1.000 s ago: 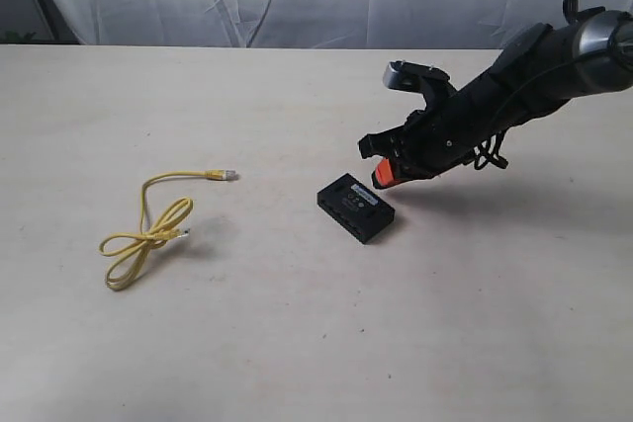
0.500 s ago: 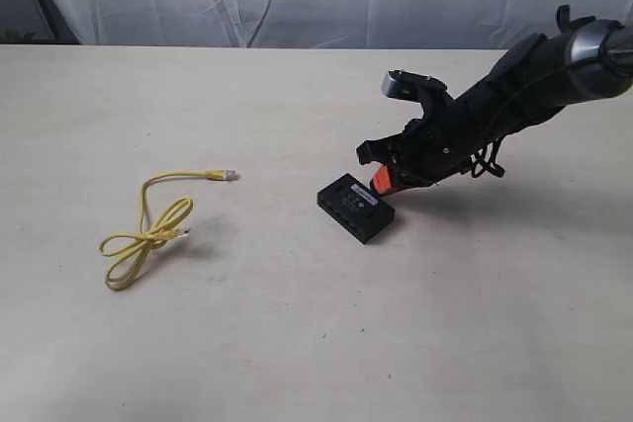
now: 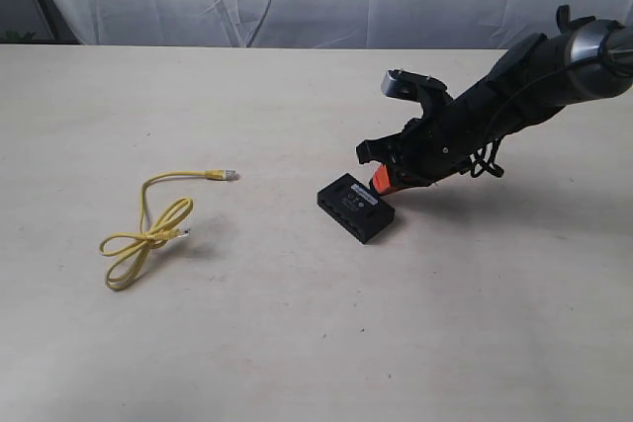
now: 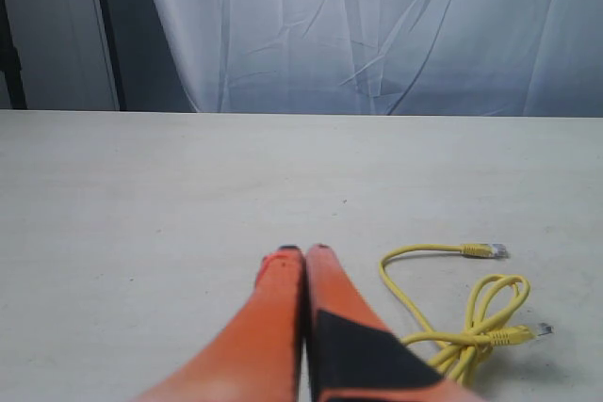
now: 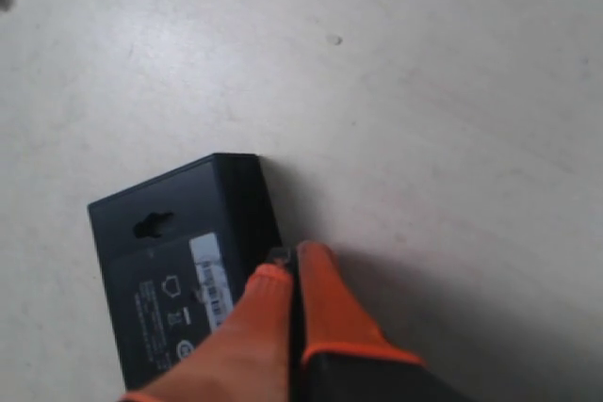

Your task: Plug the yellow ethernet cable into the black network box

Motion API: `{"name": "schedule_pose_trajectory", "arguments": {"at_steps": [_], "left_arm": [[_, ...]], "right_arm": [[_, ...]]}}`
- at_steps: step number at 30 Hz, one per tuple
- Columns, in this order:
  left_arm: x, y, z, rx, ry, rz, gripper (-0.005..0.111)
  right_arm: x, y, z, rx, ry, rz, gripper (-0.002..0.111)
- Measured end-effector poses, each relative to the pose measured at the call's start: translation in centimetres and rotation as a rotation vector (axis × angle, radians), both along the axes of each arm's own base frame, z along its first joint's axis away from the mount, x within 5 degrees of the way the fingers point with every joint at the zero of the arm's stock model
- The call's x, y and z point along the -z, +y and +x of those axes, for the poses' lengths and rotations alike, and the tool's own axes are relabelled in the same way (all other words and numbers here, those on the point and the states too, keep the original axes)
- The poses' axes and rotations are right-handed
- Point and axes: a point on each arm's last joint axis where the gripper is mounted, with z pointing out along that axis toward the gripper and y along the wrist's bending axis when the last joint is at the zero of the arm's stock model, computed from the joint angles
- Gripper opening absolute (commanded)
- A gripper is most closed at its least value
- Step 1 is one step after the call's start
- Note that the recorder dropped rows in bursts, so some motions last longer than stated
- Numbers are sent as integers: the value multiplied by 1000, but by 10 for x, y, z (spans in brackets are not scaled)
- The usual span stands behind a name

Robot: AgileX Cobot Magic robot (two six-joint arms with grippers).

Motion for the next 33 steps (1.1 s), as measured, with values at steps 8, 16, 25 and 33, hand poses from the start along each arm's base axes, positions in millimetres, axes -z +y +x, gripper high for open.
{"name": "schedule_pose_trajectory", "arguments": {"at_steps": [8, 16, 25, 33], "left_arm": [[0, 0, 0, 0, 0, 0, 0], [-1, 0, 0, -2, -10, 18, 0], [-10, 1, 1, -6, -112, 34, 0], [-22, 1, 1, -10, -247, 36, 0]], "right_arm": [[0, 0, 0, 2, 1, 0, -1], [0, 0, 0, 2, 1, 0, -1], [0, 0, 0, 0, 0, 0, -1], [0, 0, 0, 7, 2, 6, -1]]}}
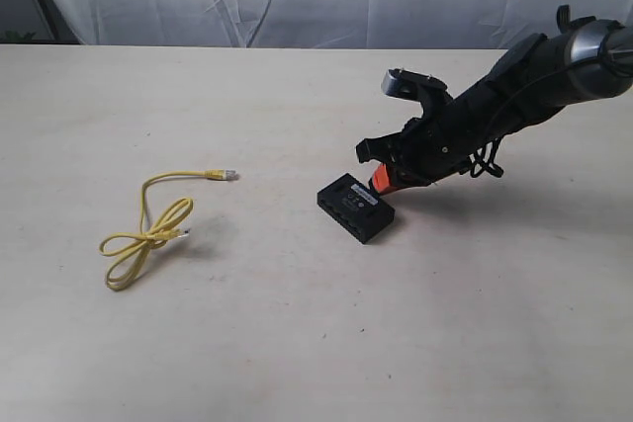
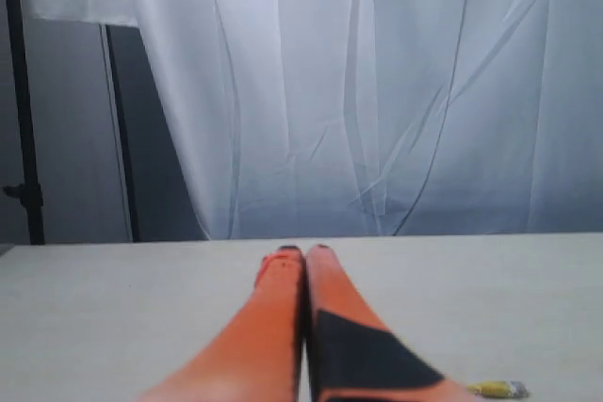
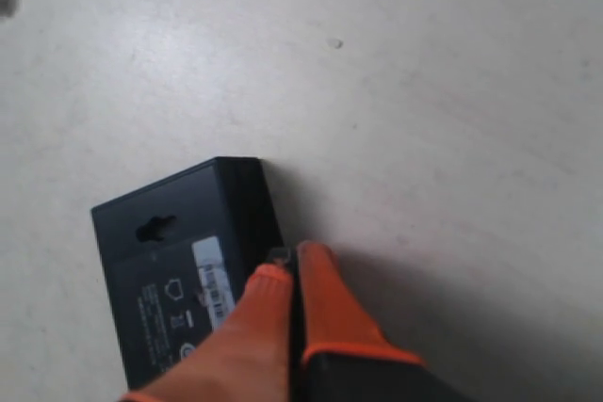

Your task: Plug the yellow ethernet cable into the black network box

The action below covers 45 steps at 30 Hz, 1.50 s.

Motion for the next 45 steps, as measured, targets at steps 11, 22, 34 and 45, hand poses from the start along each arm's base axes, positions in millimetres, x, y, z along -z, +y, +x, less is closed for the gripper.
{"name": "schedule_pose_trajectory", "arguments": {"at_steps": [11, 22, 34, 45], "left_arm": [[-22, 0, -5, 0, -250, -10, 0], [-25, 0, -6, 0, -248, -10, 0], [-81, -1, 17, 0, 39, 2, 0], [-91, -5, 95, 40, 548, 159, 0]], "right_arm": [[0, 0, 0, 0, 0, 0, -1], [-1, 2, 1, 33, 7, 29, -1], [-10, -2, 4, 57, -14, 42, -1], [-27, 0, -5, -7, 33, 102, -1]]}}
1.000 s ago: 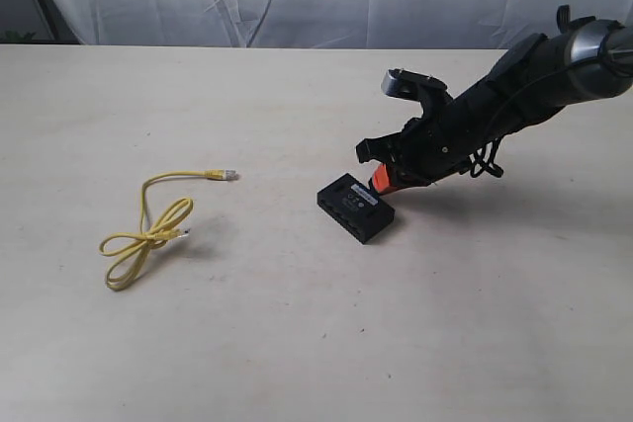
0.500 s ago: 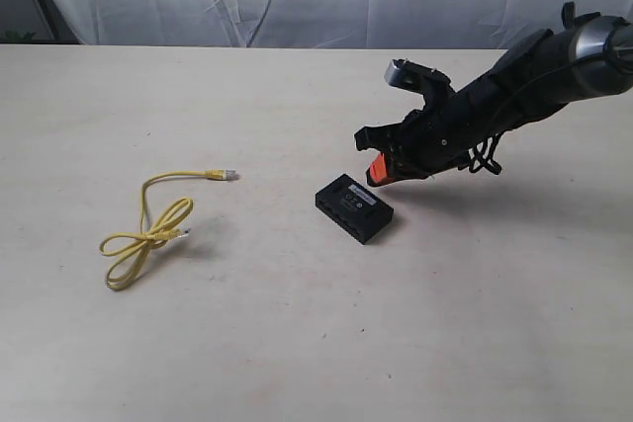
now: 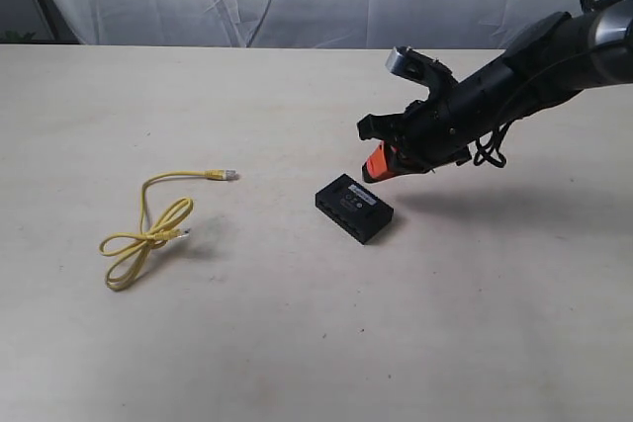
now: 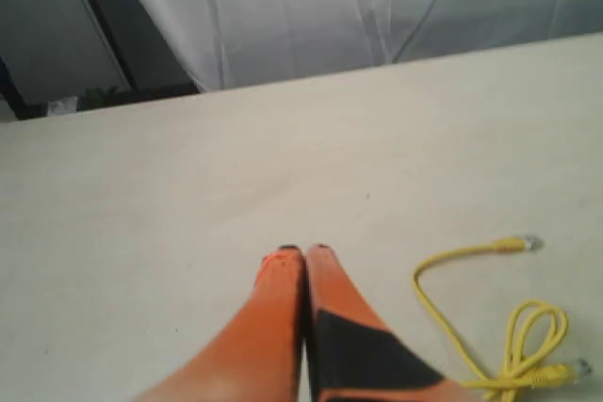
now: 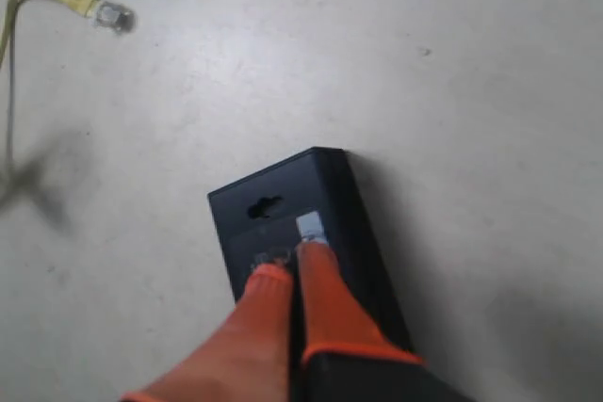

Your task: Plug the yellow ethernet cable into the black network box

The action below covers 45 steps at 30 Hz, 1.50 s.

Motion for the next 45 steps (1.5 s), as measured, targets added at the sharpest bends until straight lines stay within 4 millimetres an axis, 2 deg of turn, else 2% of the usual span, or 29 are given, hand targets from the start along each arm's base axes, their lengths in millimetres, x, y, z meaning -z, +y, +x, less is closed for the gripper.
{"name": "schedule_pose_trajectory", "arguments": {"at_steps": [8, 14, 17, 26, 29, 39, 45], "left_arm": [[22, -14, 44, 144, 231, -5, 0], [37, -21, 62, 226, 296, -20, 0], [39, -22, 69, 236, 310, -23, 0], [28, -24, 96, 255, 296, -7, 0], [32, -26, 108, 264, 322, -10, 0], [56, -72, 138, 439, 389, 55, 0], [64, -84, 168, 465, 407, 74, 0]], "right_arm": [[-1, 1, -5, -46, 34, 11, -1], [1, 0, -6, -69, 33, -8, -1], [1, 0, -7, -74, 33, -12, -1], [1, 0, -7, -80, 36, -13, -1], [1, 0, -7, -80, 38, -11, -1], [1, 0, -7, -79, 38, -9, -1], [9, 0, -7, -77, 61, -13, -1]]}}
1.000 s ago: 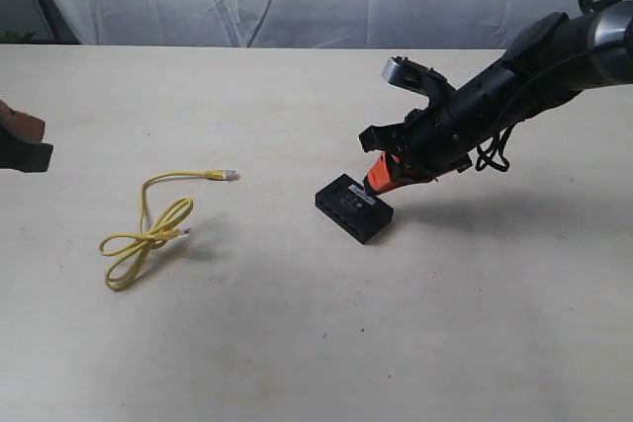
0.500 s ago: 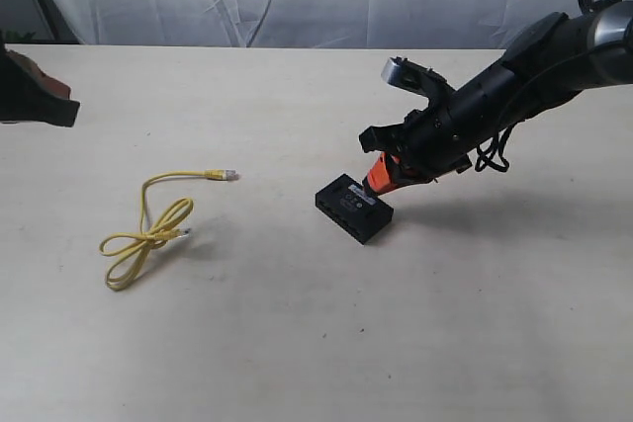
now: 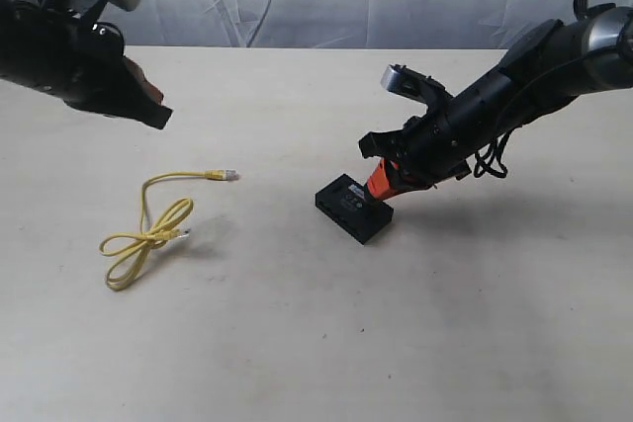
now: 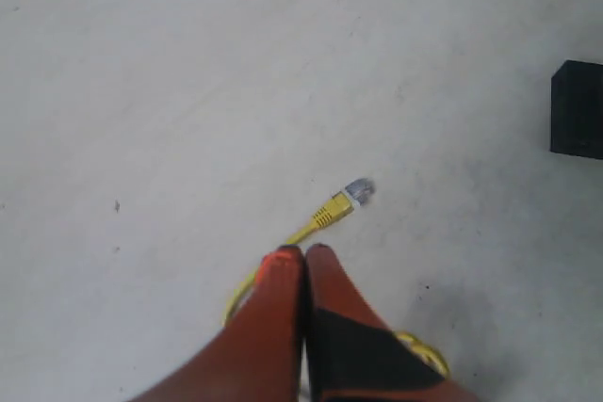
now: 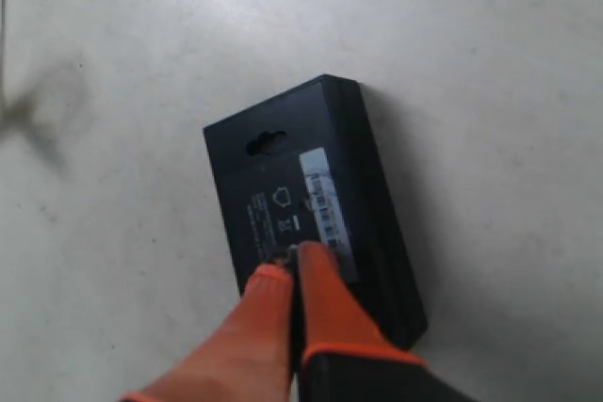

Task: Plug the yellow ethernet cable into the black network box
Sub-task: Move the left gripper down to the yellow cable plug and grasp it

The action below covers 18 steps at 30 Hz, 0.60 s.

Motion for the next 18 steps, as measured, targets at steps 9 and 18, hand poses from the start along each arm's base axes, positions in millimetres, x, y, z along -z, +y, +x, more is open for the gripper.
{"name": "schedule_pose_trajectory", "arguments": {"at_steps": [9, 18], "left_arm": [[45, -9, 47, 358, 45, 270, 0], [83, -16, 57, 658, 5, 367, 0]], "right_arm": [[5, 1, -1, -6, 27, 4, -1], [5, 1, -2, -7, 32, 6, -1]]}}
